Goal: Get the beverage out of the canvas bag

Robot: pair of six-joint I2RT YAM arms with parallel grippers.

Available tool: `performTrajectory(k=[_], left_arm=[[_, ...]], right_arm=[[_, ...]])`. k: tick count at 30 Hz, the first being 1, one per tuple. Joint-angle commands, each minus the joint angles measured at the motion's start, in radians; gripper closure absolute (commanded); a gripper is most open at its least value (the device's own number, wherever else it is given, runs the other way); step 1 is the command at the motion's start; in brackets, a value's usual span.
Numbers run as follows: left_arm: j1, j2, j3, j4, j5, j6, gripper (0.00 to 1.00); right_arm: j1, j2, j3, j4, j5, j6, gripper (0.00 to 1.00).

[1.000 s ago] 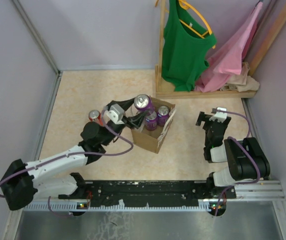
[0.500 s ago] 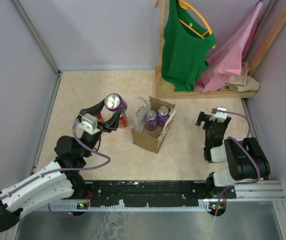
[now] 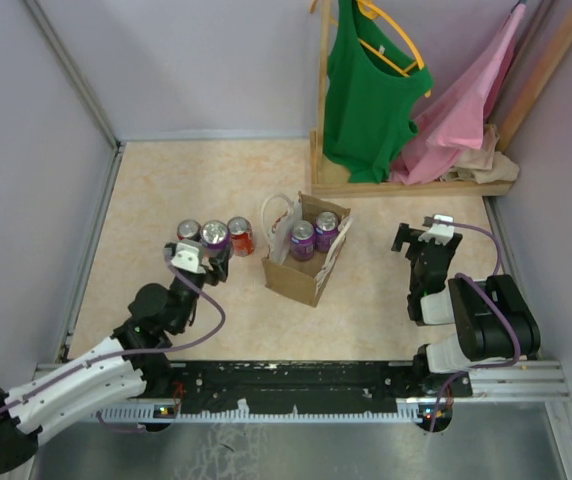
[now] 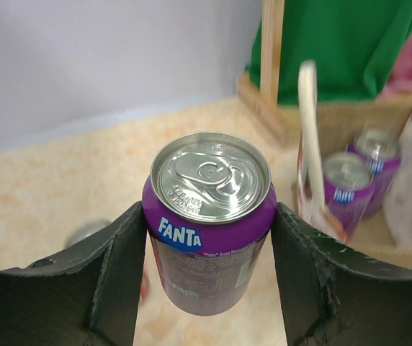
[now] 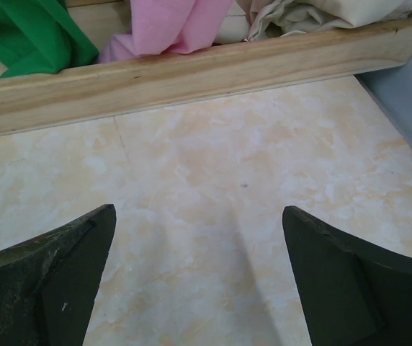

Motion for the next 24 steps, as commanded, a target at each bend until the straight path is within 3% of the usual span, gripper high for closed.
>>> performTrajectory(k=[1, 9, 24], left_arm=[[-0.005, 0.045, -0.054, 0.104, -0.028, -0.092, 1.0], [-0.006, 0.143, -0.158, 0.249, -0.046, -0.156, 1.0], [-0.002, 0.319, -0.212, 0.345, -0.005, -0.324, 1.0]], right_arm=[[-0.002, -0.004, 0.017, 0.033, 0.002, 0.002, 0.01], [-0.002, -0.004, 0.017, 0.033, 0.002, 0.002, 0.01], [-0.002, -0.004, 0.017, 0.033, 0.002, 0.003, 0.01]])
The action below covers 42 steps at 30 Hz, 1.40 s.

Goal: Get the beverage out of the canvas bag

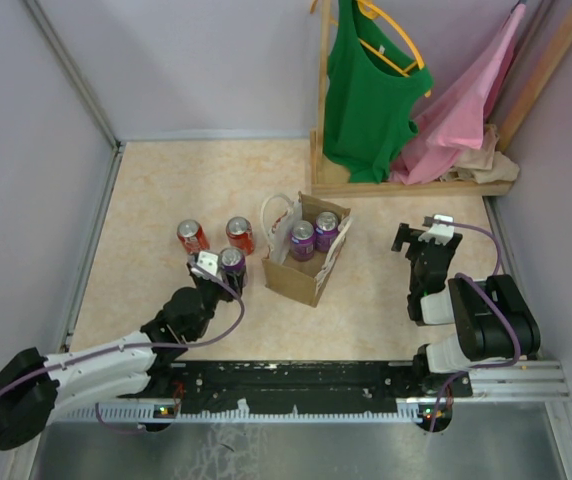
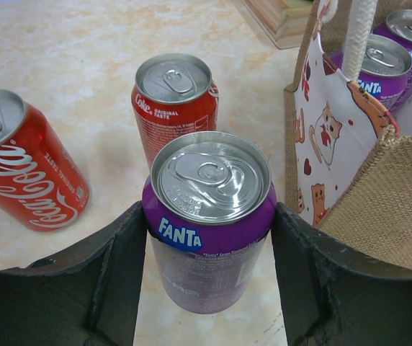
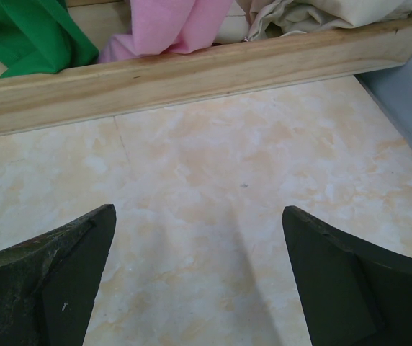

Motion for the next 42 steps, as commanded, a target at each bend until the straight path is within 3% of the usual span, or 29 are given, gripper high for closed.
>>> performTrajectory(k=[1, 9, 16, 18, 22, 26, 28, 36, 42], left_arm=[[-0.003, 0.024, -0.001, 0.173, 0.025, -0.052, 1.0], [-0.003, 0.074, -0.061, 0.3, 0.032, -0.05, 0.99], [-0.002, 0.112, -0.088, 0.358, 0.032, -0.062, 0.84], [-0.001, 0.118, -0.089, 0.347, 0.029, -0.075, 0.76], [-0.003, 0.11, -0.087, 0.309, 0.019, -0.099, 0.4], [-0.002, 0.072, -0.081, 0.243, 0.03, -0.108, 0.19], [-0.002, 0.049, -0.08, 0.217, 0.04, -0.113, 0.01], [-0.004, -0.014, -0.032, 0.123, 0.03, -0.095, 0.0], [-0.003, 0.0, 0.203, -0.095, 0.042, -0.029, 0.0]], right_arm=[[-0.002, -0.004, 0.017, 0.034, 0.002, 0.003, 0.01], [-0.003, -0.004, 0.017, 0.034, 0.002, 0.003, 0.01], [-0.002, -0.005, 0.017, 0.034, 0.002, 0.002, 0.01], [-0.003, -0.003, 0.017, 0.034, 0.003, 0.002, 0.01], [-0.002, -0.004, 0.017, 0.035, 0.002, 0.002, 0.01], [-0.002, -0.004, 0.017, 0.034, 0.002, 0.003, 0.01], [-0.002, -0.004, 0.016, 0.034, 0.002, 0.002, 0.01], [-0.002, -0.004, 0.017, 0.034, 0.003, 0.002, 0.01], [-0.002, -0.004, 0.016, 0.034, 0.002, 0.003, 0.01]])
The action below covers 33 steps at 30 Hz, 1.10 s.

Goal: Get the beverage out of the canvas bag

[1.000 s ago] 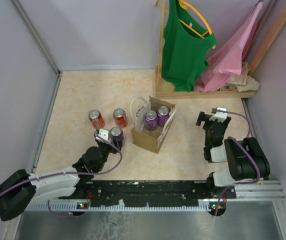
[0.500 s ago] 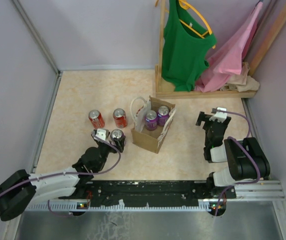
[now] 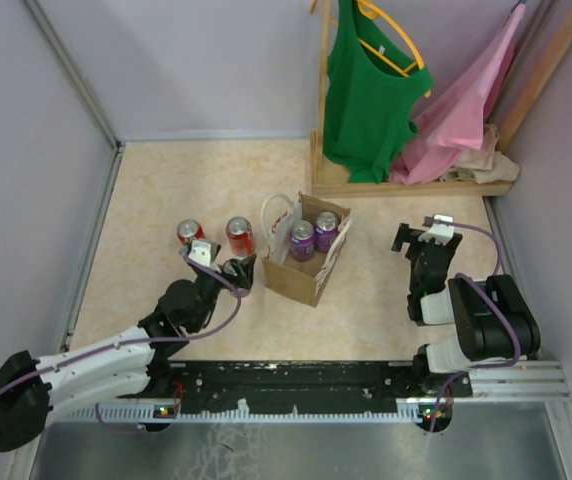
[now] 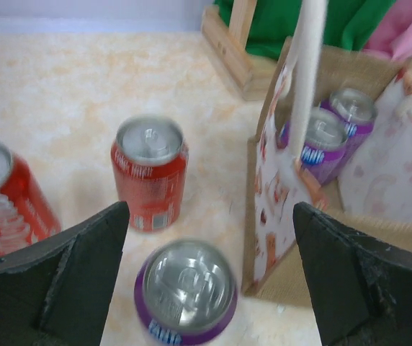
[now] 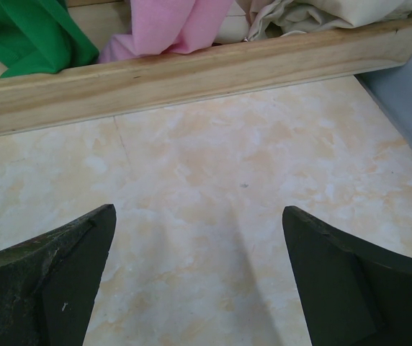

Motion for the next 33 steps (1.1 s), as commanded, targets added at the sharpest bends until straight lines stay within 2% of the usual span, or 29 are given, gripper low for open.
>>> performTrajectory(k=[1, 6, 10, 18, 25, 33], left_arm=[[-0.004, 0.032, 0.249, -0.213, 0.016, 0.06, 0.0], [-0.005, 0.164, 0.537, -0.449, 0.145, 0.104, 0.01], [-0.005, 0.283, 0.732, -0.564, 0.295, 0.128, 0.08], [-0.012, 0.474, 0.958, -0.676, 0.553, 0.183, 0.1], [-0.011, 0.68, 1.175, -0.91, 0.525, 0.198, 0.07], [0.014, 0.842, 1.292, -1.065, 0.5, 0.146, 0.08]], right_arm=[[-0.002, -0.004, 0.017, 0.034, 0.001, 0.002, 0.01], [-0.002, -0.004, 0.017, 0.034, 0.0, 0.003, 0.01], [-0.003, -0.004, 0.017, 0.034, 0.002, 0.002, 0.01], [-0.002, -0.004, 0.017, 0.035, 0.002, 0.003, 0.01], [-0.002, -0.004, 0.017, 0.034, 0.001, 0.002, 0.01], [-0.002, -0.004, 0.017, 0.034, 0.002, 0.002, 0.01]])
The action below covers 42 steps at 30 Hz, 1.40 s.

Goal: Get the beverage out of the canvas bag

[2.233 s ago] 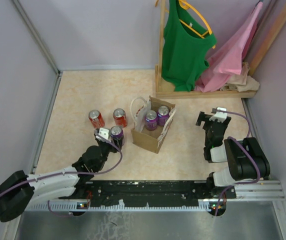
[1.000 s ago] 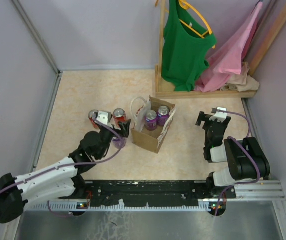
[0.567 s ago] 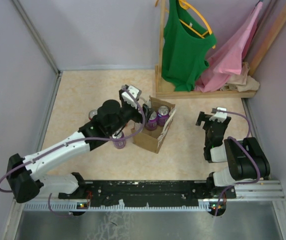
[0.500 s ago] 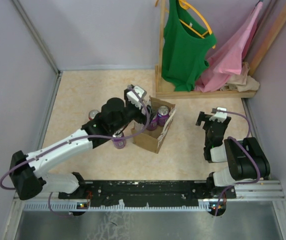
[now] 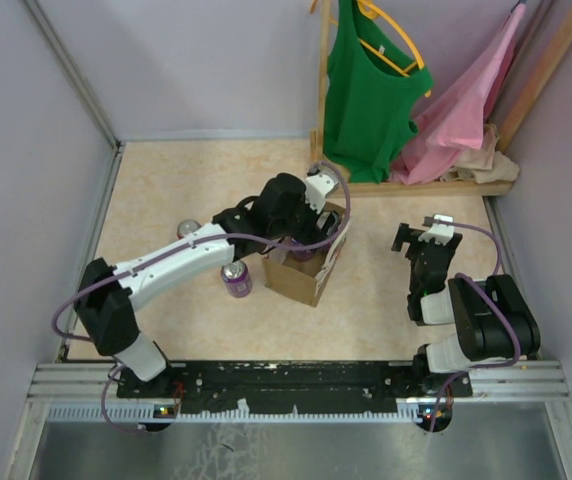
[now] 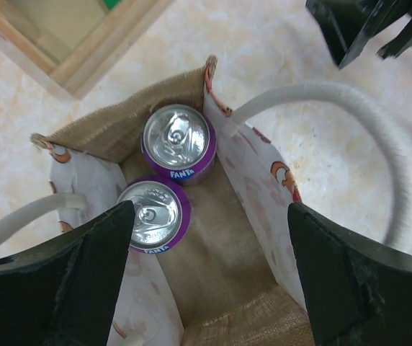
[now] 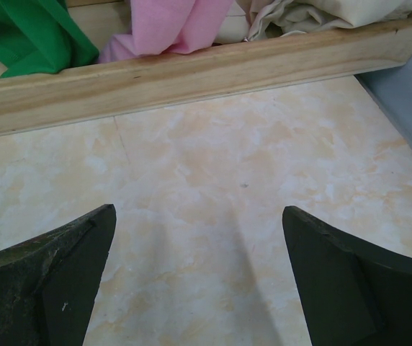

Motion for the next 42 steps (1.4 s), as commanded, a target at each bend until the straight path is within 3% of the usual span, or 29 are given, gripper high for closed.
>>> performTrajectory(k=[1, 30, 37, 42], left_arm=[[0.026, 0.071, 0.076, -0.142, 0.007, -0.035, 0.09], [0.086, 0.268, 0.094, -0.17, -0.141, -0.055, 0.01], [0.096, 0.288, 0.076, -0.13, -0.116, -0.058, 0.05], [0.097, 0.3, 0.06, -0.104, -0.095, -0.059, 0.18]], right_arm=[[-0.002, -0.004, 0.017, 0.034, 0.002, 0.003, 0.01], [-0.002, -0.004, 0.017, 0.033, 0.002, 0.003, 0.01], [-0.002, -0.004, 0.017, 0.033, 0.002, 0.003, 0.01], [-0.003, -0.004, 0.017, 0.034, 0.002, 0.003, 0.01]])
